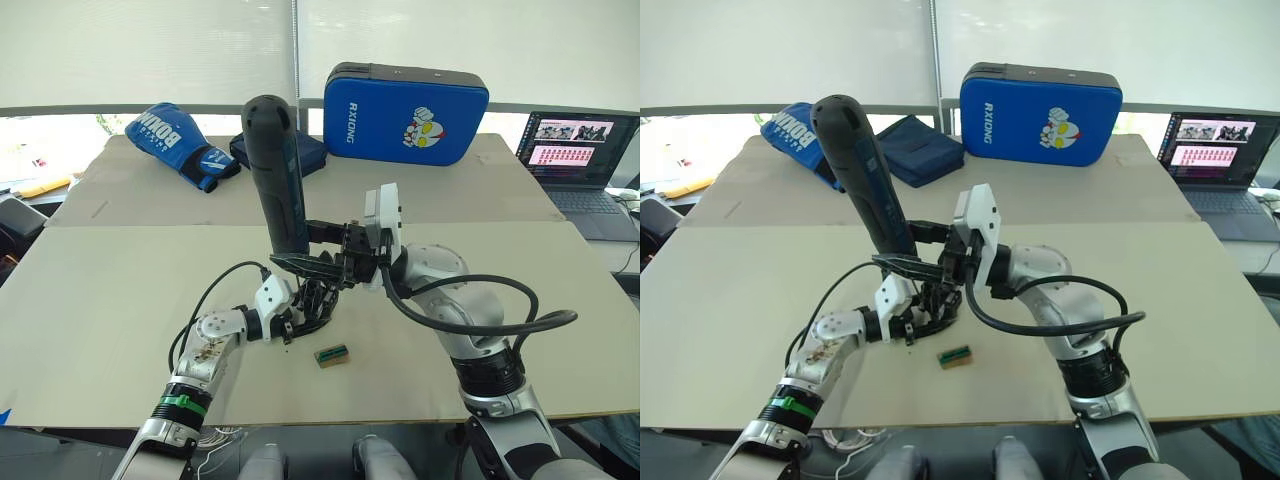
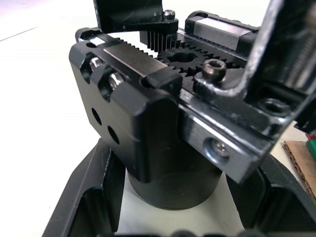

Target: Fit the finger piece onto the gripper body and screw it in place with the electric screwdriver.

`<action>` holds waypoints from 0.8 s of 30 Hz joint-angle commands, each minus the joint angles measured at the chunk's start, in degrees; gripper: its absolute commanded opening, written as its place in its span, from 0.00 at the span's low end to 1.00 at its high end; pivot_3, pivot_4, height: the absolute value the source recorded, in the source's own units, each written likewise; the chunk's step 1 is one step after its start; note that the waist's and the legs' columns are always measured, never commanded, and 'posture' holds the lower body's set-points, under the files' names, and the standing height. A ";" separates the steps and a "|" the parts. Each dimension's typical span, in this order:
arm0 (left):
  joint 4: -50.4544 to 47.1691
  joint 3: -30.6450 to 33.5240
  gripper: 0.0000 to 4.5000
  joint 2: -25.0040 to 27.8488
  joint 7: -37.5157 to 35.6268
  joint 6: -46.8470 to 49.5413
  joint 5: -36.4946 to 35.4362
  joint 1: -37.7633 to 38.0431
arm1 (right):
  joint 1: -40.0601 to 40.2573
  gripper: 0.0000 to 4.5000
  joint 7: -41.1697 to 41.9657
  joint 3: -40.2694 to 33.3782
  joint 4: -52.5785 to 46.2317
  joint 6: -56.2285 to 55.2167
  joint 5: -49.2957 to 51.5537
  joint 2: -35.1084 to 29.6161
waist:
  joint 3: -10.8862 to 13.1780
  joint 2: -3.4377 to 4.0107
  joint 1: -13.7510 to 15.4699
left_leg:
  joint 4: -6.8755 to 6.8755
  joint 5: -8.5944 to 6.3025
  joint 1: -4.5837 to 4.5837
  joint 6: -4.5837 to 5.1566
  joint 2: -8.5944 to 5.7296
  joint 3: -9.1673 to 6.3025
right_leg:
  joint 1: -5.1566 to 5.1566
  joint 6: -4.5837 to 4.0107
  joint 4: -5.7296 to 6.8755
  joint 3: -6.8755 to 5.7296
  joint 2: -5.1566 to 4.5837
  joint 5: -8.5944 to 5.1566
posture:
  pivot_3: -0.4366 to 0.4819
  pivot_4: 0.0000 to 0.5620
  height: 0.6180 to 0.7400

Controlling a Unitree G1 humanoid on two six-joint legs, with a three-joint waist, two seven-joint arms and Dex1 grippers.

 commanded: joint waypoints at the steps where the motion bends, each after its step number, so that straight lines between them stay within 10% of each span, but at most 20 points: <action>1: 1.12 -1.66 0.52 0.40 -0.53 2.32 0.60 1.90 | -0.26 0.42 0.29 -0.81 -1.72 -2.73 0.35 0.63 | 0.00 0.00 0.00 | 0.00 0.00 0.00 0.00 0.00 0.00 | 0.00 0.00 0.00 0.00 0.00 0.00 | 0.48 0.27 1.00; 24: 0.94 -1.66 0.52 0.44 -0.43 2.51 0.57 2.07 | 1.17 0.42 0.91 -0.13 -1.25 -3.20 -0.78 1.23 | 0.00 0.00 -0.01 | -0.01 0.00 0.00 0.00 0.00 0.00 | 0.00 0.00 -0.01 0.00 0.00 0.00 | 0.48 0.27 1.00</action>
